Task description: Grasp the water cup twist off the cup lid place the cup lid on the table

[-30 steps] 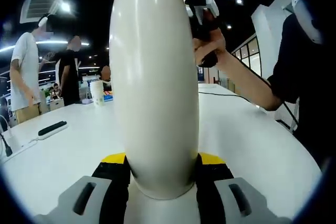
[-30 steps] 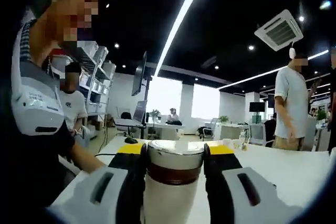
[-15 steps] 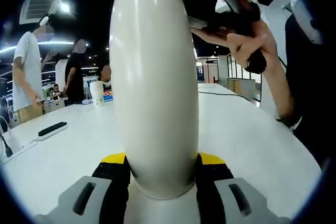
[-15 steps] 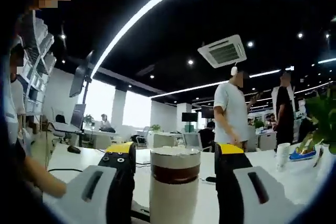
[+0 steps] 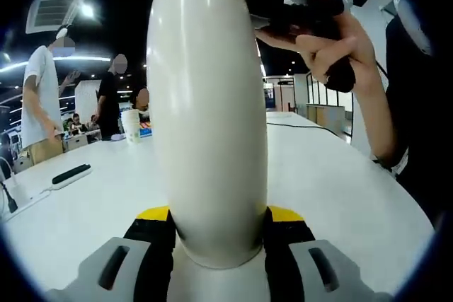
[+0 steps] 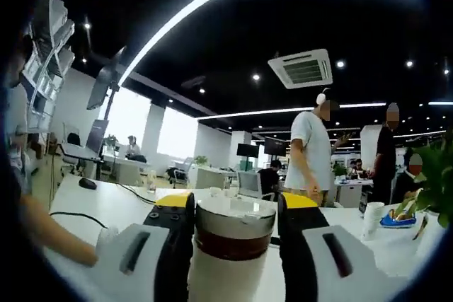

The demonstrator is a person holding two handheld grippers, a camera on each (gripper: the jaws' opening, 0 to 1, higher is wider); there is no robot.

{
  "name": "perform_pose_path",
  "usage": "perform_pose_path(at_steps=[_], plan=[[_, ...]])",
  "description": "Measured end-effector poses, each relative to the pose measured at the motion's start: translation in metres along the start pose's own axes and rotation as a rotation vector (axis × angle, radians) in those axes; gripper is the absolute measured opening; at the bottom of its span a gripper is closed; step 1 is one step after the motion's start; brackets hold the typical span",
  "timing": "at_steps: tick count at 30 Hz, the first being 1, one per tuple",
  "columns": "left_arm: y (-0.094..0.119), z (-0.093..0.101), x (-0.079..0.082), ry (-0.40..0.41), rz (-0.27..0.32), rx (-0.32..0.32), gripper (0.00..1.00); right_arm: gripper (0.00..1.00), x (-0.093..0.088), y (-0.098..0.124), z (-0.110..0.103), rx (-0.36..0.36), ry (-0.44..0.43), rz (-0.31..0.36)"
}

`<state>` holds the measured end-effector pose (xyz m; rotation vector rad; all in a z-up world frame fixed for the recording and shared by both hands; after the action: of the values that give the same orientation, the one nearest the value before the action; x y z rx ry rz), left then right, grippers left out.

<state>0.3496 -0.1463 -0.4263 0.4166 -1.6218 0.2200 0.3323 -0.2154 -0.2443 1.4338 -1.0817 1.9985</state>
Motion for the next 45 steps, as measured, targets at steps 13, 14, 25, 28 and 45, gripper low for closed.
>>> perform_pose_path(at_steps=[13,14,25,28,45], plan=[[-0.001,0.0,0.0,0.003,0.0,-0.002,0.51,0.47,-0.003,-0.005,0.018,0.488,-0.168,0.075],[-0.001,-0.001,0.0,0.002,0.0,-0.002,0.51,0.47,-0.004,-0.006,0.02,0.527,-0.179,0.081],[0.0,-0.001,0.0,0.002,-0.001,-0.003,0.51,0.47,-0.008,-0.008,0.023,0.615,-0.268,0.066],[0.0,-0.001,0.0,0.001,-0.001,-0.003,0.51,0.52,-0.008,-0.004,0.027,0.51,-0.313,0.05],[0.0,-0.002,0.0,-0.003,-0.002,-0.001,0.51,0.54,0.001,0.013,-0.007,-0.078,0.044,0.017]])
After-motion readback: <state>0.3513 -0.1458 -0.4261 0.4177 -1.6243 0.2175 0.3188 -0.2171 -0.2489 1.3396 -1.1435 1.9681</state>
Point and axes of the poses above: the point that each gripper's makers call its tool centre point, and the gripper's own axes: y roughly backward along the fingers, z roughly to its right, x roughly out of its top, the point moved 6 cm from there along y, roughly backward along the fingers, and after that the axes turned 6 degrees about z, right-handed, at the moved point
